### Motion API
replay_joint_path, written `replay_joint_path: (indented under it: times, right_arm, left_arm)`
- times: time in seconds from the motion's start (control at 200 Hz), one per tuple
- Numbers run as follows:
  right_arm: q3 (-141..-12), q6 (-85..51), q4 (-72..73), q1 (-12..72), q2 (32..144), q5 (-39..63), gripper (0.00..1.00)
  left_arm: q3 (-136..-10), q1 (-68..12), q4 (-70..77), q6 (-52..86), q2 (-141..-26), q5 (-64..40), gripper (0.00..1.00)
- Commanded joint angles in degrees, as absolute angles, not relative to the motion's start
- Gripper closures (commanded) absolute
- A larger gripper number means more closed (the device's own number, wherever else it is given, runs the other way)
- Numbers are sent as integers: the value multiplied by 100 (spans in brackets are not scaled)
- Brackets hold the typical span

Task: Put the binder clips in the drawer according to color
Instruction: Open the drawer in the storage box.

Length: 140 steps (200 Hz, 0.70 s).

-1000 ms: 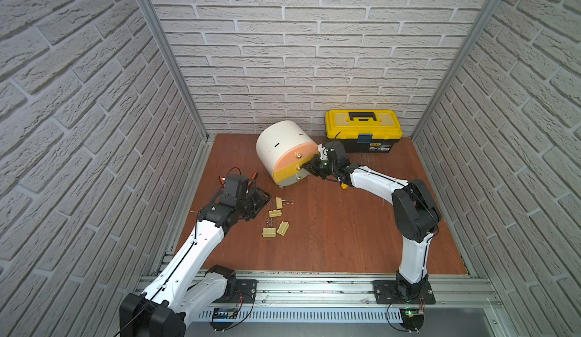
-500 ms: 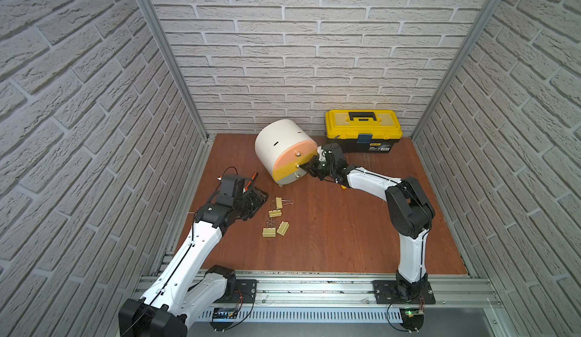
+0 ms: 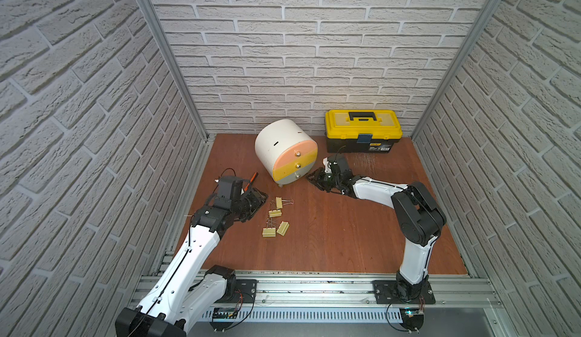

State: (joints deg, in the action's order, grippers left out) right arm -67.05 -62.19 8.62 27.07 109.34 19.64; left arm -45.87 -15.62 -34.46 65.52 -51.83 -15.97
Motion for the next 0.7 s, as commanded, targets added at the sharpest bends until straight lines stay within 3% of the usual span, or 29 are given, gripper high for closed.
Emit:
replay_joint_path:
  times: [0.0,0.27,0.695]
  right_arm:
    - [-6636,-6184,1235,2836,10765,1916,61]
    - [-6662,-6360,1752,2934,11085,1920,50]
    - [-6666,-6686,2602,2943,11745,1970,52]
  left_arm:
    - [-4577,-1464,-3577,6443,-4976,-1662,44]
    - [-4533,-1226,-3846,6344,-4766,-1841,44]
    - [-4629,-810,-4079,6087,-4831,-2208,44]
